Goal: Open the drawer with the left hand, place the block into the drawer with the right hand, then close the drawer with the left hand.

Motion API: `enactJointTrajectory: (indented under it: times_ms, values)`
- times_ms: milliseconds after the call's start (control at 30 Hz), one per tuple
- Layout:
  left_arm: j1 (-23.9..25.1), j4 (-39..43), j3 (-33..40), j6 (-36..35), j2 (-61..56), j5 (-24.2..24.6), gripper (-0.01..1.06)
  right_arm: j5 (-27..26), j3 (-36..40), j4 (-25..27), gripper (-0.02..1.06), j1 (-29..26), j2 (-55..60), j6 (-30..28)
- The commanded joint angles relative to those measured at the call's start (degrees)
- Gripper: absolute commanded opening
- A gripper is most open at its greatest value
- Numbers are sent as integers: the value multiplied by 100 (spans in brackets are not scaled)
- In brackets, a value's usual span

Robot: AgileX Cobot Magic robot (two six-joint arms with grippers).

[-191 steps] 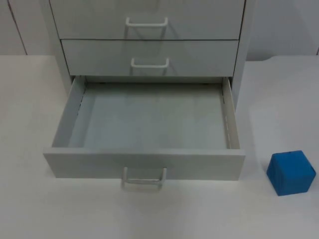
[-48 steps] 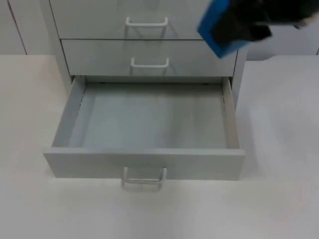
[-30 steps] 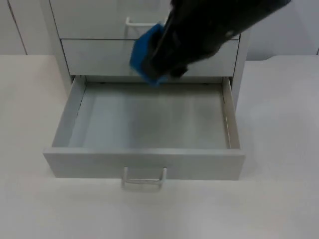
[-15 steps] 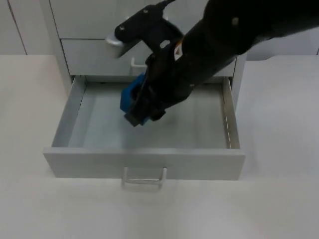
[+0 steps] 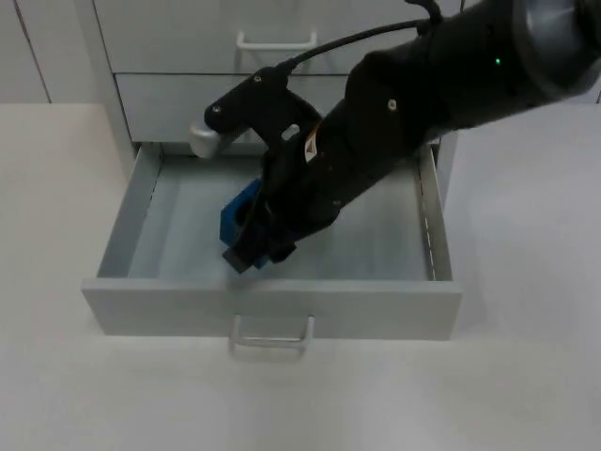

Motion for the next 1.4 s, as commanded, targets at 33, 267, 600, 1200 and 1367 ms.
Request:
enactJointTrajectory:
  times_ms: [33, 267, 600, 1200, 1367]
  values:
    - [-26, 38, 1, -8, -1, 1, 105, -239, -55, 5, 0, -83, -13, 153]
    - [-26, 38, 1, -8, -1, 1, 105, -215, -55, 5, 0, -378, 37, 300]
    - [-26, 38, 1, -8, 65, 1, 105, -230, -55, 5, 0, -401, 115, 300]
    - [-26, 50, 1, -8, 96, 1, 105, -344, -55, 5, 26, -401, 258, 417]
    - [-26, 62, 1, -8, 96, 1, 105, -379, -55, 5, 84, -401, 258, 417]
